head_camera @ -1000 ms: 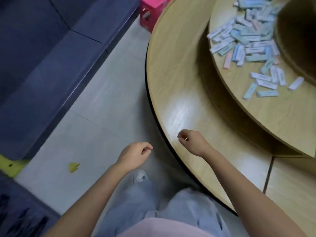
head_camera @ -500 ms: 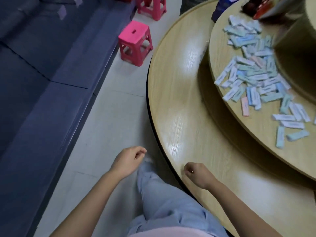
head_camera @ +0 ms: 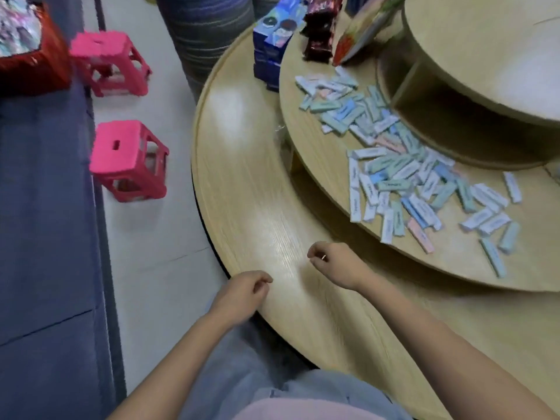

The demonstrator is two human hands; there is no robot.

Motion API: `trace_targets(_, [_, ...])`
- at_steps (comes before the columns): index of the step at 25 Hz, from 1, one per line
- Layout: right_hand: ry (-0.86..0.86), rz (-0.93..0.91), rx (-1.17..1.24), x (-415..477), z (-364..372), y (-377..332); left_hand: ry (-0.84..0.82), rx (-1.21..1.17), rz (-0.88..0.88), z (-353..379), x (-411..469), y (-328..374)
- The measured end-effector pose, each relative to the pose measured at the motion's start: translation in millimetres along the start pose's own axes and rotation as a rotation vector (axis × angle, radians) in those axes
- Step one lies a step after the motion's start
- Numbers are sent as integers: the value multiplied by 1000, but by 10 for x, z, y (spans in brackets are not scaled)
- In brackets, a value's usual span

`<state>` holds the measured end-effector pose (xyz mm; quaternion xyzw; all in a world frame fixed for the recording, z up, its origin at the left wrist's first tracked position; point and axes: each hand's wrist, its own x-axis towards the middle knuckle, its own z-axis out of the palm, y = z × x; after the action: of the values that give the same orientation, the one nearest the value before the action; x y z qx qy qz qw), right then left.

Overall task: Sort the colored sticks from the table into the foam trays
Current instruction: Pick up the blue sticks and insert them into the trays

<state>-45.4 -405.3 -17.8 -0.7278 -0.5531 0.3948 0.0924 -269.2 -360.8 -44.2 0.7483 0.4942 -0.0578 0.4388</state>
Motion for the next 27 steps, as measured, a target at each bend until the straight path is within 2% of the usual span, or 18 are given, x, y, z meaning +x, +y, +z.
trace_targets(3, [178,166,132,226,-239,-153,-25,102,175,-707,791,248])
trace_targets(7, [395,349,289,366,-627,-328,69,209,426,-1482,1777,1020])
trace_targets(10, [576,493,446,362,-813,-320,120,285,514,-1660,2415,1719])
trace_targets(14, [736,659,438,345,-1029,-132,121,469,578,-1550,2976,2380])
trace_targets(19, [759,758,337,503,-1264,176,94,736,534,-1355,3376,2630])
trace_targets(24, [641,939,139,899,-1362,249,81,779,508,-1185,3459,2697])
trace_targets(27, [650,1063,29,1064,-1404,238,88,747,509,-1127,3473,2766])
